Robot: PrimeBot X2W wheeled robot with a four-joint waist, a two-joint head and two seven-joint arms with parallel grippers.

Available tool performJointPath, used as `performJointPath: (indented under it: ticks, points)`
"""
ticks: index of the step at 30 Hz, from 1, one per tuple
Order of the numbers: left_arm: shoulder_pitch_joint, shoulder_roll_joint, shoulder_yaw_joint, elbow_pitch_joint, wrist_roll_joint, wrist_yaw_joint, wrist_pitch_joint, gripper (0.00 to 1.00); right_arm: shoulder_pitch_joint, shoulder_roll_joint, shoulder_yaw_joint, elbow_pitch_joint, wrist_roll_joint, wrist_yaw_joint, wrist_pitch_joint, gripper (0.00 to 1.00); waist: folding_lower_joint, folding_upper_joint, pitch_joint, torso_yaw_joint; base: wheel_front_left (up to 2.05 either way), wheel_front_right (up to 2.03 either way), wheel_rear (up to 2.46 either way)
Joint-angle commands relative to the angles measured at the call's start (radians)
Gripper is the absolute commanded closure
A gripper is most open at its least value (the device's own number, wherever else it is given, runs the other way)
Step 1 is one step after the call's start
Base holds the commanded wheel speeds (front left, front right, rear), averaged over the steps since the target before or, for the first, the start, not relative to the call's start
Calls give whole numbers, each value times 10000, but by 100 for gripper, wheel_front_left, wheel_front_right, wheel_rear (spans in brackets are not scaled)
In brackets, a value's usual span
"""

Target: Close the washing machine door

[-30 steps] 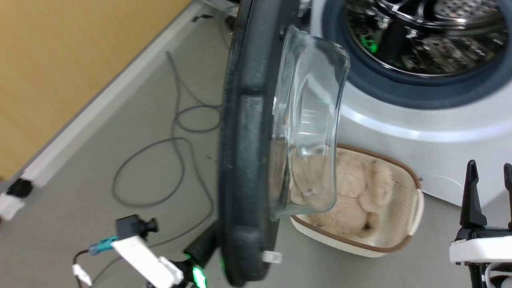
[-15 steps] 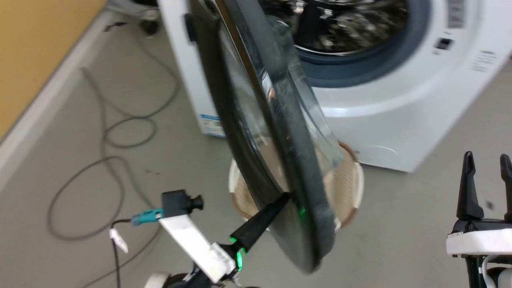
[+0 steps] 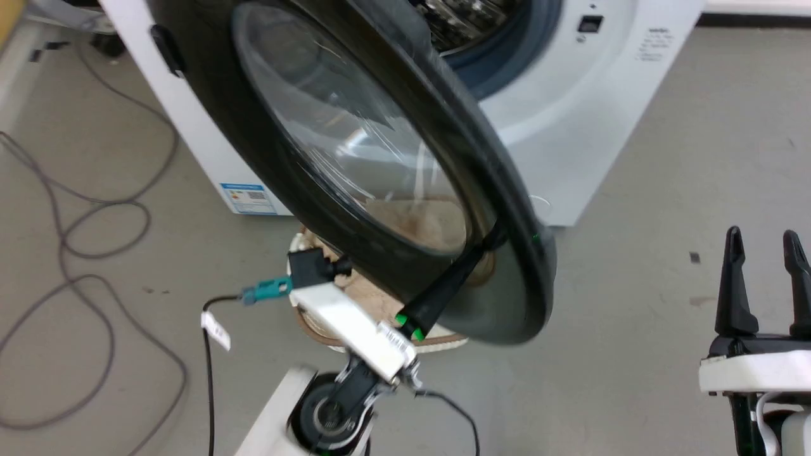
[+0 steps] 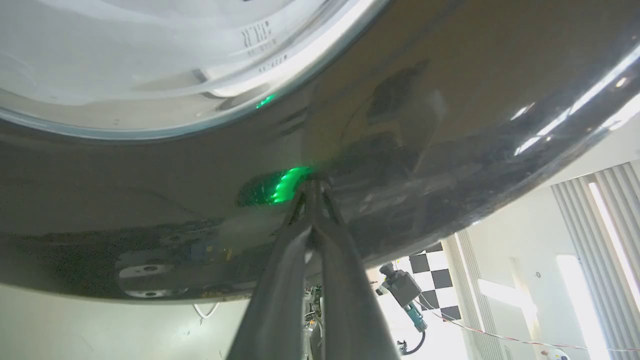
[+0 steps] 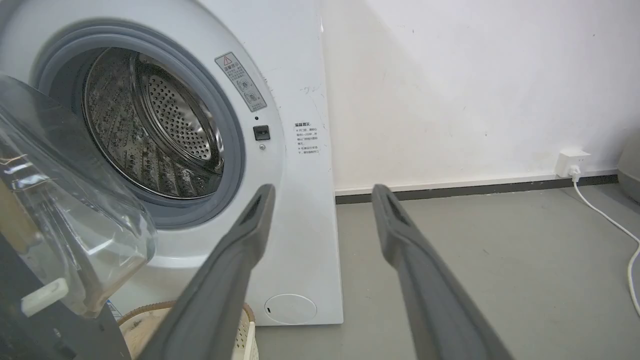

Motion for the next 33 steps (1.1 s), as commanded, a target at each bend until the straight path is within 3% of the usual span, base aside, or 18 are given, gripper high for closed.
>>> performJointPath:
  ticks: [1, 15, 19, 23, 26, 30, 33]
  points:
    - [-310, -1, -112, 171, -82, -48, -148, 100, -211, 24, 39, -8, 67, 8, -40, 0, 0, 0, 173, -186, 0, 0, 0]
    - [-1479, 134, -1041, 1100, -82, -48, -1133, 100, -285, 24, 221, 153, 357, 8, -40, 0, 0, 0, 231, -250, 0, 0, 0]
    - [-1447, 469, -1129, 900, 553, -48, -2138, 100, -228, 24, 188, 177, 400, 8, -40, 0, 0, 0, 25, -170, 0, 0, 0]
    - [-1528, 1119, -1423, 1184, 2052, -48, -3958, 100, -214, 24, 47, 90, 398, 8, -40, 0, 0, 0, -198, -86, 0, 0, 0]
    - [-1730, 1566, -1217, 2277, 4019, 111, -4870, 100, -207, 24, -104, 3, 335, 8, -40, 0, 0, 0, -381, 17, 0, 0, 0]
    - [-1694, 1252, 738, 2102, 6943, 1189, -4955, 100, -206, 24, -304, -172, 197, 8, -40, 0, 0, 0, -541, 214, 0, 0, 0]
    - [-1070, 815, 2179, 1263, 8673, 1566, -4958, 100, -215, 24, -392, -266, 107, 8, -40, 0, 0, 0, -680, 330, 0, 0, 0]
